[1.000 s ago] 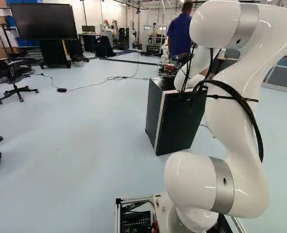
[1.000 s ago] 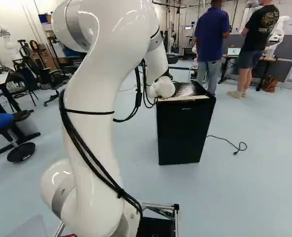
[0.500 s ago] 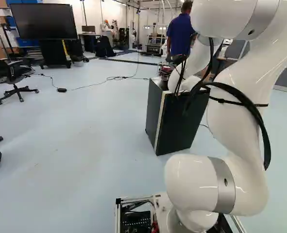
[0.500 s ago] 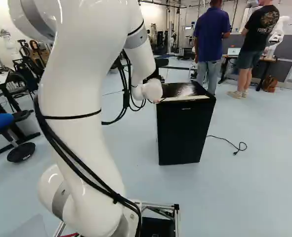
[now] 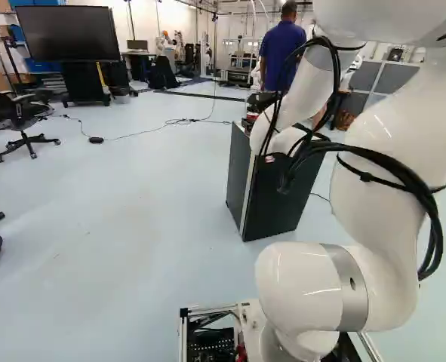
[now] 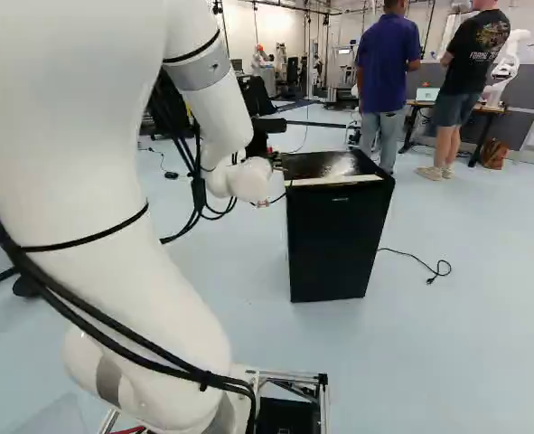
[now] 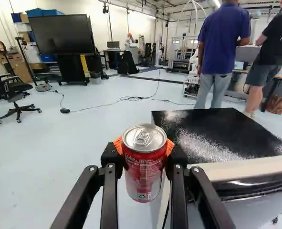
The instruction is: Grab a drink from the fridge
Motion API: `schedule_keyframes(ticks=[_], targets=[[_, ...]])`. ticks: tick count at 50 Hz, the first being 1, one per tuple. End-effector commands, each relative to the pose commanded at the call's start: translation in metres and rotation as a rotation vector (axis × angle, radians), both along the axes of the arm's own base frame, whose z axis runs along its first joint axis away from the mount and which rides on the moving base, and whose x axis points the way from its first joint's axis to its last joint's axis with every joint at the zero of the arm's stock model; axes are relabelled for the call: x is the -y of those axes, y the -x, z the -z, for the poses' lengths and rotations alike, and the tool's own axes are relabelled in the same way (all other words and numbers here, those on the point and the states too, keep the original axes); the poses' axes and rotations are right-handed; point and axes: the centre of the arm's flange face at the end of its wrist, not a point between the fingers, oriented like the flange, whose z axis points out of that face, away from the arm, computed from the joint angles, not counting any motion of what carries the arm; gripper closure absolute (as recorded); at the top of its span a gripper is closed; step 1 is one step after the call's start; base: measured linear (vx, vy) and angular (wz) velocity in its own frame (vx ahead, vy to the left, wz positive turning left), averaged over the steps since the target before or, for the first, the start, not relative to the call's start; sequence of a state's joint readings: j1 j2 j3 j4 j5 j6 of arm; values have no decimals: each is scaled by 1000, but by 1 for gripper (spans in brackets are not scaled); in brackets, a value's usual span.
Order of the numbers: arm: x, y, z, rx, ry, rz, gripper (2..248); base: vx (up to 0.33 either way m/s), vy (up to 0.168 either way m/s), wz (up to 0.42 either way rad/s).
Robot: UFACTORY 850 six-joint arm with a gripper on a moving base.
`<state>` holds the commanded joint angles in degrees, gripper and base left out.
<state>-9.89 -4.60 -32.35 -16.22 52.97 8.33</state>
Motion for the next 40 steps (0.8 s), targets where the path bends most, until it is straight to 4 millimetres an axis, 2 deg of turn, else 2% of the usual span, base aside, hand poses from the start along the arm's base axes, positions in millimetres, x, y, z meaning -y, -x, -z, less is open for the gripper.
schedule_keyframes(ticks=[20,40], targets=[[-29,66,19,-56,2,22,152,0,0,0],[-46,118,39,-102,7,37,152,0,0,0]])
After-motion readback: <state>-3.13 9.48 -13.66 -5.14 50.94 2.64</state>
